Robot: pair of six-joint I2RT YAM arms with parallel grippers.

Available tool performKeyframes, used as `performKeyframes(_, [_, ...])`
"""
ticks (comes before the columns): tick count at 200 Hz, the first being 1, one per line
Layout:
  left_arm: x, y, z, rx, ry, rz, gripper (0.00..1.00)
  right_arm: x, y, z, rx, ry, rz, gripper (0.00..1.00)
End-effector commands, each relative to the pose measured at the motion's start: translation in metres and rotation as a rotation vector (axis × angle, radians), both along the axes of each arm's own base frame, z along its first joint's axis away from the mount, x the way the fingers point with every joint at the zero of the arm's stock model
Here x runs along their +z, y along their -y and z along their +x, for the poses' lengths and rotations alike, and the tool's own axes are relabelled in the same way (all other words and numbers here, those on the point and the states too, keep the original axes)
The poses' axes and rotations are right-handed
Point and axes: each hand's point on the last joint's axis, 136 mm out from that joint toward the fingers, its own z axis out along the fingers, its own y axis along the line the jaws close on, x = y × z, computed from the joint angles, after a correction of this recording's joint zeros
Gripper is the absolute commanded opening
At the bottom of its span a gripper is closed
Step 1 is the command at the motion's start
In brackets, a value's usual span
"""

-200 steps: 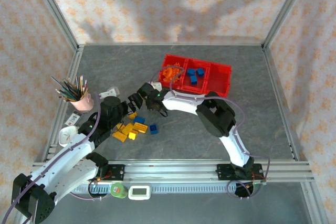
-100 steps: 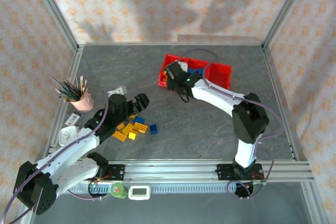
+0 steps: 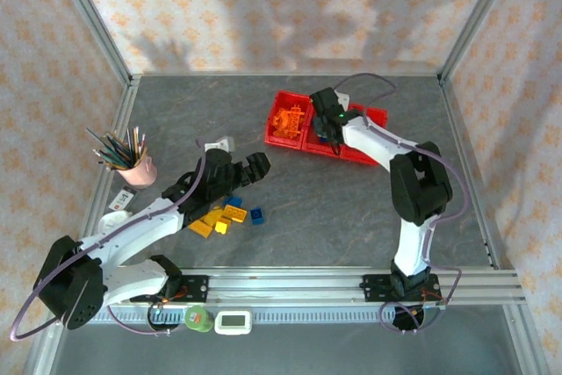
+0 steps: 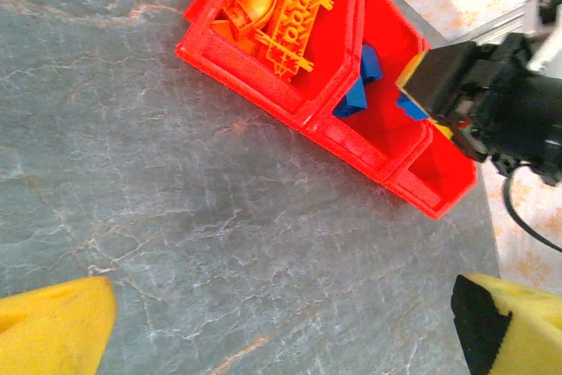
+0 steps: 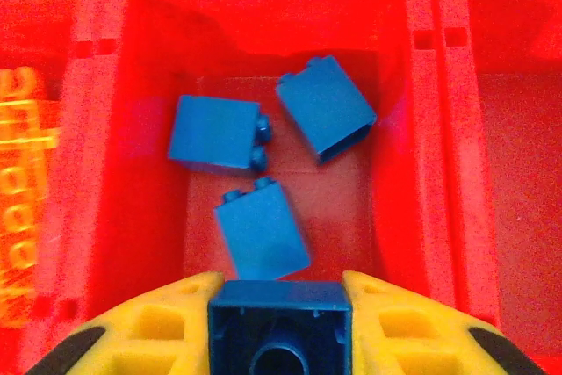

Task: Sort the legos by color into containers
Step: Place the lego in the container.

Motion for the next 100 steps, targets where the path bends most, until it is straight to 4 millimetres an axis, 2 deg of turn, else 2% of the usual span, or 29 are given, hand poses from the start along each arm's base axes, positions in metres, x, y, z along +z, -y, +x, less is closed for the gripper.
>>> performKeyframes(1, [0.023, 0.011, 0.009, -0.014, 0.055, -0.041, 0.99, 0.008, 0.009, 0.024, -0.028, 0.046, -0.045, 0.29])
performKeyframes(22, [0.024, 0.012, 0.012, -0.014, 0.056, -0.034, 0.99, 0.0, 0.014, 0.031, -0.035, 0.031, -0.073, 0.35])
performKeyframes(47, [0.025, 0.011, 0.013, -0.011, 0.062, -0.027, 0.99, -0.001, 0.015, 0.034, -0.037, 0.029, -0.091, 0.43])
performKeyframes(71, [0.026, 0.011, 0.014, -0.012, 0.069, -0.021, 0.99, 0.008, 0.015, 0.031, -0.032, 0.041, -0.081, 0.51])
performKeyframes(100, [0.029, 0.009, 0.014, -0.008, 0.076, -0.005, 0.99, 0.025, 0.006, 0.024, 0.004, 0.063, -0.037, 0.53])
